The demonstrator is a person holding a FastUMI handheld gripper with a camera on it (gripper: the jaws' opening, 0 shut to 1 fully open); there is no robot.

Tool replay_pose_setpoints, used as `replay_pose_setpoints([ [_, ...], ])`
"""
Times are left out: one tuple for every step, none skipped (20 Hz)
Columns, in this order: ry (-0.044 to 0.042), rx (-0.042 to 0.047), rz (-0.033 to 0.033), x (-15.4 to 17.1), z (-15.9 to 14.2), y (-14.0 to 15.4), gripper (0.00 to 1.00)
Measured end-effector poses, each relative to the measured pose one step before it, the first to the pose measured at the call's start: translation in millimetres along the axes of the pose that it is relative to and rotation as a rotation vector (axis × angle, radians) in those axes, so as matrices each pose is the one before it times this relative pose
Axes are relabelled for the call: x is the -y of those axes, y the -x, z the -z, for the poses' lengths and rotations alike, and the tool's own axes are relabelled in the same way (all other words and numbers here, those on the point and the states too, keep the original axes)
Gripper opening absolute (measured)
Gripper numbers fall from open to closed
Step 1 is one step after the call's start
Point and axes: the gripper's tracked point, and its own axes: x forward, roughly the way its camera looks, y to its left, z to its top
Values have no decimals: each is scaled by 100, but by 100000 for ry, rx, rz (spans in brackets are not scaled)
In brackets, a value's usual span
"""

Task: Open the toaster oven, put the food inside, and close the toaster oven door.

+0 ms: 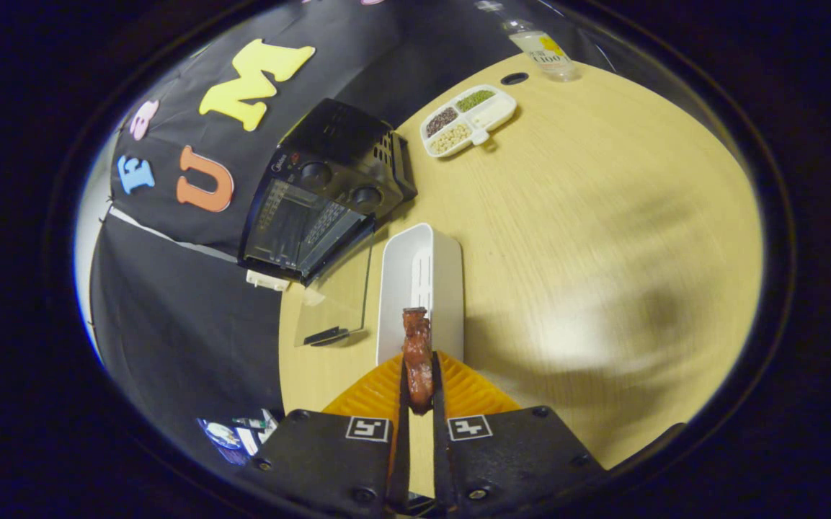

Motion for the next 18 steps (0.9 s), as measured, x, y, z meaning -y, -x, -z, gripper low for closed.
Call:
replay_pose_setpoints([
  [-272, 1362, -229, -346, -158, 508, 16],
  [-299, 1508, -986, -735, -216, 529, 16],
  [-535, 1805, -562, -869, -265, 386, 15],
  [-345, 2275, -435, -919, -390, 232, 15],
  [368, 2231, -630, -1043, -299, 214, 15],
  [765, 2442, -45, -1006, -311, -64, 15],
  [1081, 2163, 686, -953, -69, -237, 15],
  [820, 1396, 111, -1038, -90, -487, 15],
  [-360, 1662, -607, -1283, 20, -578, 15],
  [-1297, 2102, -1113, -1329, -76, -726, 15],
  [-1251, 1918, -819, -1225, -60, -963, 15],
  [-1370, 2176, 299, -1041, 62, -1218, 15],
  [-1241, 1936, 163, -940, 240, -1278, 15],
  [-1223, 1494, -799, -1154, 328, -1457, 15],
  [-1945, 1613, -1409, -1356, 357, -1428, 15],
  [-2432, 599, -1775, -1140, 518, -1552, 15],
  [-2949, 463, -2258, -1029, 452, -1664, 15],
  [-2123, 680, -2072, -943, 351, -1655, 15],
])
